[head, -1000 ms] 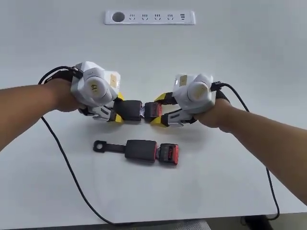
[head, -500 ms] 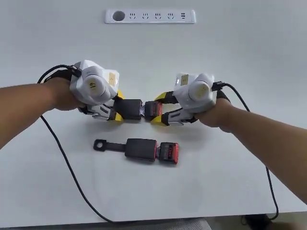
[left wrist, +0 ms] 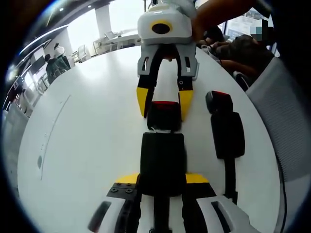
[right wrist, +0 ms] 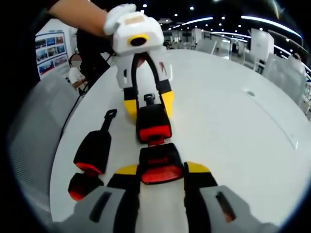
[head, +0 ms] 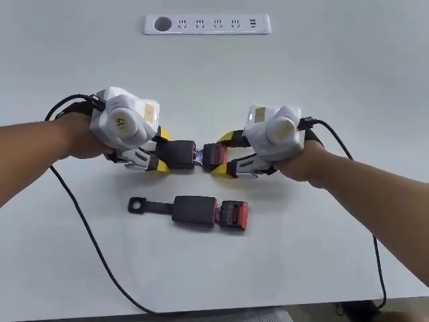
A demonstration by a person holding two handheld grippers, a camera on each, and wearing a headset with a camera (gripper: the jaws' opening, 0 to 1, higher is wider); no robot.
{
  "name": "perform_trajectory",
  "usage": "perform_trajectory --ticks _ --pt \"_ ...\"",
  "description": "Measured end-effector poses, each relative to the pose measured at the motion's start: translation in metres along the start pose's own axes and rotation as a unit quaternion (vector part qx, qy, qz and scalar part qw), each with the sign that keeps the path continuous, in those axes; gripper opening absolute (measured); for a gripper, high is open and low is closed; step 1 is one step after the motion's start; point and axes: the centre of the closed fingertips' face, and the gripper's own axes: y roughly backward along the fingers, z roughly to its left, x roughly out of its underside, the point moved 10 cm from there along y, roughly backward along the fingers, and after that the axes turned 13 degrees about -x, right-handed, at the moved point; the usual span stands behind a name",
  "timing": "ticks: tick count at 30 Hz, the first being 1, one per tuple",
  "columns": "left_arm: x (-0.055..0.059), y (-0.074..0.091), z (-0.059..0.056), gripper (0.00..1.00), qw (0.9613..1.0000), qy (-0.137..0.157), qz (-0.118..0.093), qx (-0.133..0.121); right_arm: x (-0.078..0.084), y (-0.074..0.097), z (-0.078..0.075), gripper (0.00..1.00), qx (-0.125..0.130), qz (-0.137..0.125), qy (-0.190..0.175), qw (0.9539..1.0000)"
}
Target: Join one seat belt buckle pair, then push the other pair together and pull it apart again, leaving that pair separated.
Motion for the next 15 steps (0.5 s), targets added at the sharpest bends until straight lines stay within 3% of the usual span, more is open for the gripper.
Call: perform_trajectory --ticks 15 --pt "0.0 0.0 0.0 0.33 1.0 0.005 -0.001 0.0 0.012 0.01 0.001 0.35 0.001 -0.008 0.0 1.0"
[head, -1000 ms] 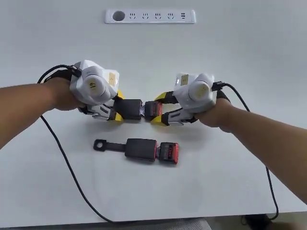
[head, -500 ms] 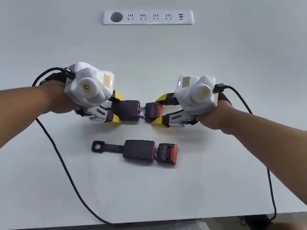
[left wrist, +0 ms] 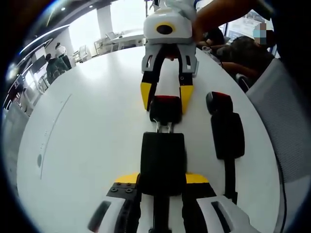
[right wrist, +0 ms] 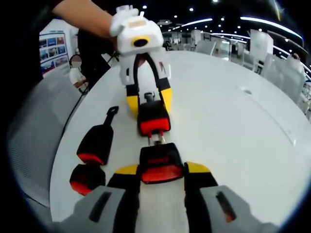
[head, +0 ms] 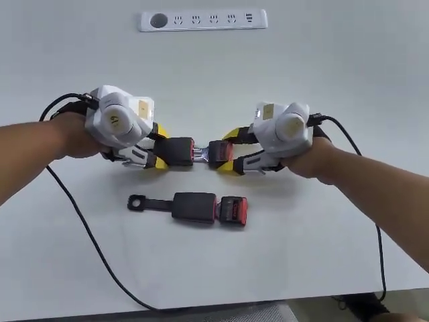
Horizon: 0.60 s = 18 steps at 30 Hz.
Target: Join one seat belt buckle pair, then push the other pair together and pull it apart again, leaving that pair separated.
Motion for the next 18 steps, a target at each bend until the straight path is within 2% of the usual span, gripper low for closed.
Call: perform_trajectory --ticks 7,18 --pt "0.003 0.0 -0.001 0.33 0.9998 0.017 -0.009 -0.005 0.008 0.012 0.005 0.35 0.003 0.0 0.001 1.0" --pt "0.001 0.0 0.0 0.33 0.9999 0.01 -0.006 0.0 0.021 0.032 0.013 0.35 0.012 -0.001 -0.007 0.9999"
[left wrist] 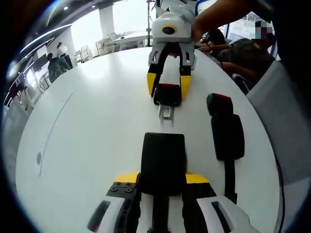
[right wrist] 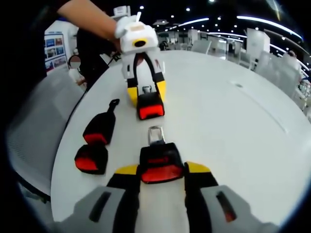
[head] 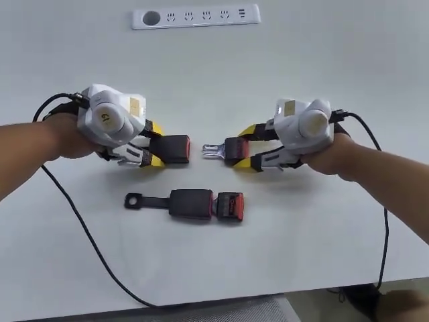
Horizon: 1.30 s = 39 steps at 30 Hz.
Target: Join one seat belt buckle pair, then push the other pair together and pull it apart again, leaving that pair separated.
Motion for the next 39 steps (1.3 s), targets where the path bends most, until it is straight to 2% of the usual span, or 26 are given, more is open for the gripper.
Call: perform_trajectory --ticks 25,39 --pt "0.0 0.0 0.001 0.34 1.0 -0.002 0.008 0.004 0.031 0.04 0.002 0.36 0.005 0.017 -0.008 0.9998" --pt "-0.001 -0.001 0.001 0.34 0.9999 -0.003 0.011 0.005 0.052 0.058 0.007 0.36 0.013 0.018 -0.012 0.9997"
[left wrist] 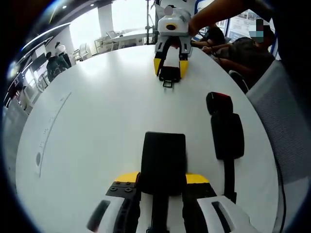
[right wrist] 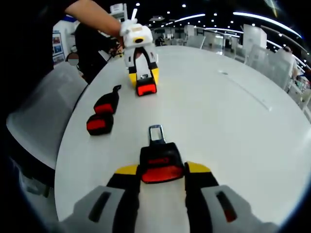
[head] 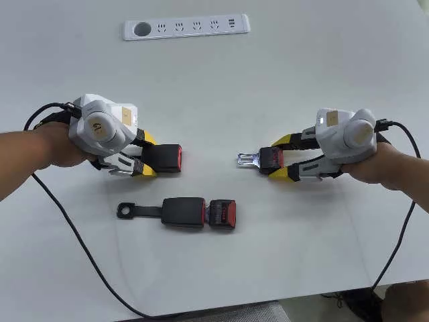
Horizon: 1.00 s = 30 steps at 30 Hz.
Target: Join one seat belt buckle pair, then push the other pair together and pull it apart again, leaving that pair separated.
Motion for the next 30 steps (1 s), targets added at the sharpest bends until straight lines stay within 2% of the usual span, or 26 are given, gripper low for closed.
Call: perform_trajectory --ticks 9,16,18,20,21,23,25,26,28,29,30 --pt "-0.001 0.0 0.001 0.34 1.0 -0.003 0.003 0.001 0.011 0.009 0.004 0.36 0.001 0.005 -0.005 1.0" --pt "-0.002 -0.001 0.001 0.34 1.0 -0.007 0.006 0.001 0.009 0.012 0.004 0.37 -0.003 0.007 -0.008 0.9999" --pt "-0.003 -0.001 0.0 0.34 0.9999 -0.011 0.009 0.001 0.008 0.012 0.004 0.42 -0.01 0.002 -0.012 0.9999" --pt "-0.005 -0.001 0.0 0.34 0.9999 -0.009 0.013 0.0 0.007 0.011 0.005 0.55 -0.006 0.0 -0.016 0.9999" --pt "-0.006 -0.001 -0.001 0.34 0.9998 -0.007 0.018 -0.001 0.006 0.011 0.005 0.59 -0.003 -0.001 -0.017 0.9999" --pt "-0.007 -0.001 -0.001 0.36 0.9996 -0.003 0.028 -0.002 0.005 0.013 0.008 0.61 0.006 -0.001 -0.03 0.9995" --pt "-0.009 0.001 -0.003 0.41 0.9988 -0.023 0.041 -0.011 0.004 0.014 0.008 0.65 0.021 -0.011 -0.045 0.9987" --pt "-0.011 0.002 -0.003 0.44 0.9987 -0.024 0.042 -0.015 0.002 0.014 0.008 0.7 0.031 -0.019 -0.049 0.9982" --pt "-0.017 0.007 -0.006 0.52 0.9998 -0.001 0.01 -0.017 -0.001 0.016 0.009 0.76 0.05 -0.03 -0.05 0.997" --pt "-0.017 0.011 -0.006 0.54 0.9995 0.02 0.007 -0.024 -0.002 0.018 0.009 0.78 0.063 -0.036 -0.052 0.996" --pt "-0.015 0.014 -0.005 0.57 0.9989 0.029 0.013 -0.034 -0.003 0.018 0.009 0.79 0.075 -0.043 -0.063 0.9942"
